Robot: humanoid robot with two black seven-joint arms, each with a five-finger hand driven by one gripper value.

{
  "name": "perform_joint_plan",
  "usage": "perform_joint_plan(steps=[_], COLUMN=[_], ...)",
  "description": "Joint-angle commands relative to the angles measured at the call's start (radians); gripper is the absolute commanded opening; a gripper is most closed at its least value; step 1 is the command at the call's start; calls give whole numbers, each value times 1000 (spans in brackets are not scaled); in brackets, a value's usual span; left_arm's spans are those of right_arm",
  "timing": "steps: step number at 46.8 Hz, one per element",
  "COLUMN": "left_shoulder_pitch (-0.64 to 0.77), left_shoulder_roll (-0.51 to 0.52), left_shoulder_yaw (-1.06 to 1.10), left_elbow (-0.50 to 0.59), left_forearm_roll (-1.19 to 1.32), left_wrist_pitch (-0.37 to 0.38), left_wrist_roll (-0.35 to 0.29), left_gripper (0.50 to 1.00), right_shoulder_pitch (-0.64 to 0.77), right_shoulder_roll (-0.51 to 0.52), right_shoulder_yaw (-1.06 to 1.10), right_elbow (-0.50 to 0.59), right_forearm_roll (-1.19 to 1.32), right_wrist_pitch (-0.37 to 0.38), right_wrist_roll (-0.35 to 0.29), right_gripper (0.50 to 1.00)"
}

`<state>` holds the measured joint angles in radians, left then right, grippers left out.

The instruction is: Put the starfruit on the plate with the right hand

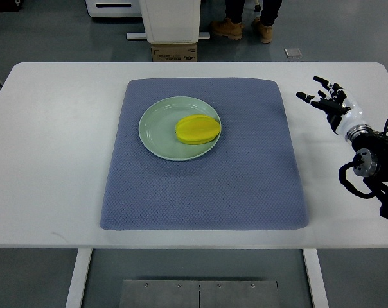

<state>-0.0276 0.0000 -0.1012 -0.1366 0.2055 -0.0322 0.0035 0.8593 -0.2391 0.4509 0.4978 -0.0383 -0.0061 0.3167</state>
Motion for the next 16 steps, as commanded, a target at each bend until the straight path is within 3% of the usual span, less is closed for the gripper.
perform_joint_plan(steps=[1, 16], left_shoulder_pitch=[0, 0], left_shoulder_roll=[0, 0], left_shoulder_yaw=[0, 0], left_elbow=[0, 0], left_forearm_roll=[0, 0], left_wrist_pitch=[0, 0], left_wrist_roll=[0, 0], left_gripper=[1000, 1000], right_shoulder_pitch=[-6, -8], right_shoulder_roll=[1, 6], right_shoulder_yaw=[23, 32], right_elbow=[-2, -1], right_forearm_roll=[1, 1], right_wrist_pitch=[0, 0], right_wrist_roll=[-2, -2], right_gripper=[1000, 1000])
